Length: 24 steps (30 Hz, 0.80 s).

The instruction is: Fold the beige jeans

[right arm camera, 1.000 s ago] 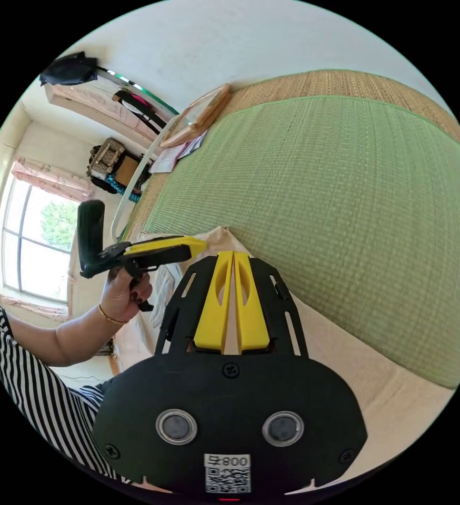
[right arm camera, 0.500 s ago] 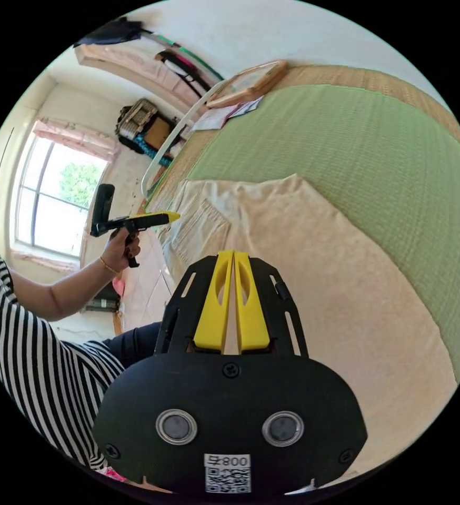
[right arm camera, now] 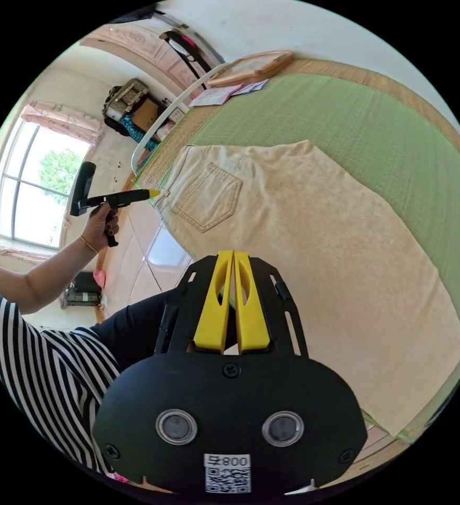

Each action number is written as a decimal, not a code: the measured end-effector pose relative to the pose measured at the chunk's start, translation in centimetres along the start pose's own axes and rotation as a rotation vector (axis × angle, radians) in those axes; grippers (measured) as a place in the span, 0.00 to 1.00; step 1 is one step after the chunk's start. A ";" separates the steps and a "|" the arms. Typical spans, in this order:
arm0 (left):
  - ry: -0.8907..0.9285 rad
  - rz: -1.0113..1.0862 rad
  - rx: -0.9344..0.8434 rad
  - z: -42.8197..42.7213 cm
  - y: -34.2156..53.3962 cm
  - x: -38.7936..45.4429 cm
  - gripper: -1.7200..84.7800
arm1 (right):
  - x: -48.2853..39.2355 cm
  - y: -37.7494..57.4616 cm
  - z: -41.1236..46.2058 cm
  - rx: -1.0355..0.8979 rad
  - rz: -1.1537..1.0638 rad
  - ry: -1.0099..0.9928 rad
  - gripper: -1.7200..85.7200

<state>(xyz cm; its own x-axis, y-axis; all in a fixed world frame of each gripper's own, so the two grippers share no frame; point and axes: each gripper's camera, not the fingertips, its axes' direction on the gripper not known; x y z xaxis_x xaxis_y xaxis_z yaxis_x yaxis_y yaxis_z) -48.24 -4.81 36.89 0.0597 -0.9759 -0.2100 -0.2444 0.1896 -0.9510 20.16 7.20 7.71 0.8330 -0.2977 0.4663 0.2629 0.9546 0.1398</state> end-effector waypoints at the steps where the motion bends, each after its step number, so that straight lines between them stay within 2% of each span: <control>1: 0.033 0.038 -0.005 0.8 -0.3 1.6 0.02 | 0.8 1.3 -0.6 0.015 0.041 0.033 0.02; 3: 0.077 0.113 -0.019 2.3 -1.0 4.3 0.02 | 2.4 3.4 -1.4 0.030 0.128 0.089 0.02; 7: 0.116 0.278 -0.161 7.6 -2.7 11.0 0.02 | 5.8 7.7 -1.2 -0.021 0.295 0.209 0.02; 9: 0.071 0.317 -0.277 10.6 -3.1 13.2 0.02 | 6.6 9.0 -1.0 0.011 0.312 0.164 0.02; 14: 0.079 0.249 -0.281 12.6 -4.3 16.4 0.03 | 7.8 10.9 -1.4 0.020 0.338 0.128 0.02; 17: 0.101 0.312 -0.256 13.3 -5.4 19.8 0.03 | 9.1 13.6 -2.9 0.099 0.395 0.134 0.03; 19: 0.184 0.384 -0.236 14.6 -6.8 23.4 0.04 | 11.4 17.0 -4.8 0.208 0.510 0.110 0.03; 24: 0.347 0.592 -0.329 20.0 -10.3 33.0 0.09 | 15.4 25.4 -9.2 0.418 0.755 0.187 0.07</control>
<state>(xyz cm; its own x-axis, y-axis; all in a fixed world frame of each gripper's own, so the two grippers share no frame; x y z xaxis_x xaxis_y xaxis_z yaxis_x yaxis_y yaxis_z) -24.44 -36.79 35.20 -0.4656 -0.7097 -0.5287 -0.4204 0.7031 -0.5736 44.17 26.76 10.40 0.7881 0.4519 0.4180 -0.5586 0.8103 0.1772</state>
